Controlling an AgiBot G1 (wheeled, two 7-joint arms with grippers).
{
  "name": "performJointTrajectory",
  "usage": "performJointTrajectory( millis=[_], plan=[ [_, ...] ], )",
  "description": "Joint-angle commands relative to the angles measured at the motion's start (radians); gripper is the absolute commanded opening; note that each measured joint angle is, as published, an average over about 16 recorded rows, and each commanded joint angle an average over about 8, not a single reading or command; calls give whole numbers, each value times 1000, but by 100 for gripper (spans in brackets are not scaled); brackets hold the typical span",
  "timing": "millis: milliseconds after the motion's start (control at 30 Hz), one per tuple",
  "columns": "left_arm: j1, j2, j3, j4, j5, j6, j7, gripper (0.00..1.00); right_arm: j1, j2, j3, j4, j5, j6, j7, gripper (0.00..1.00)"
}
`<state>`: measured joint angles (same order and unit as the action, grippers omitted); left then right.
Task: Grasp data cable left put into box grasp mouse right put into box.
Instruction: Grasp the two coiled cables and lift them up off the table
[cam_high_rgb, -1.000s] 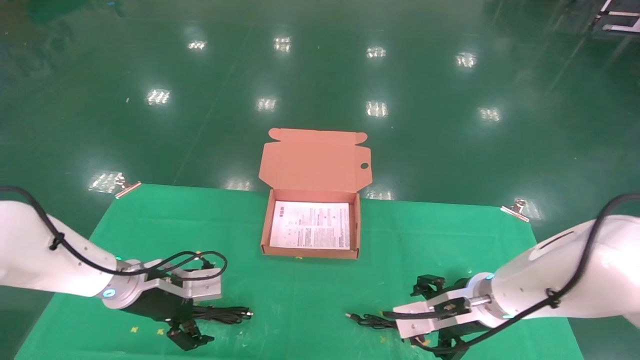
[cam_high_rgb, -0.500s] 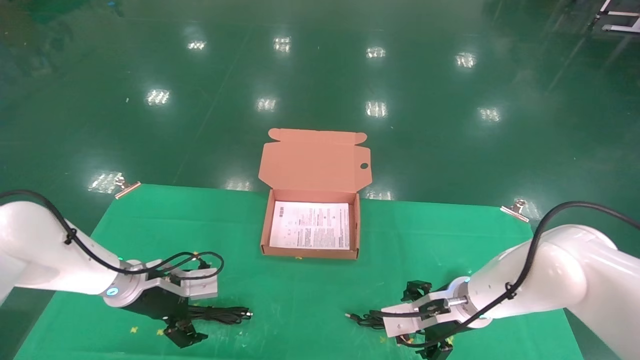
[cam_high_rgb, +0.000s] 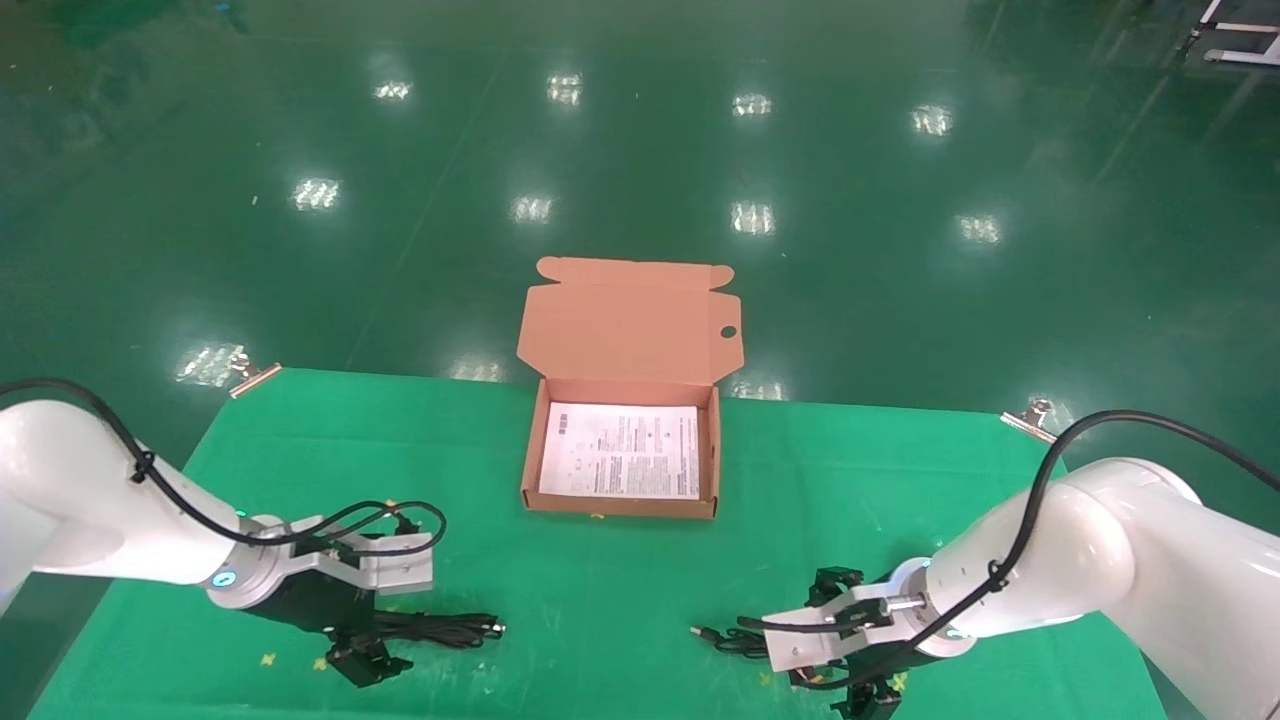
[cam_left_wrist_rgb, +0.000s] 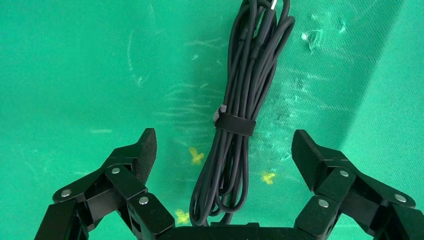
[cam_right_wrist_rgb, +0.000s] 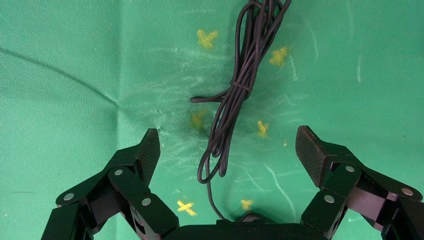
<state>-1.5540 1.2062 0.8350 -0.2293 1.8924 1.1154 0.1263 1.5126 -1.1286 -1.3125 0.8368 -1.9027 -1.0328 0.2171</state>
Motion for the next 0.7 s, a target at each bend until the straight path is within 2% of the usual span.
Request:
performJointTrajectory(
  millis=[33,700],
  plan=[
    [-2,2,0,8,0,-3,3,0,-1,-3,1,-10,2,4,-2,0],
    [2,-4,0,-12,0,3,-4,0,1,5,0,13,-1,-5,1,0]
  ],
)
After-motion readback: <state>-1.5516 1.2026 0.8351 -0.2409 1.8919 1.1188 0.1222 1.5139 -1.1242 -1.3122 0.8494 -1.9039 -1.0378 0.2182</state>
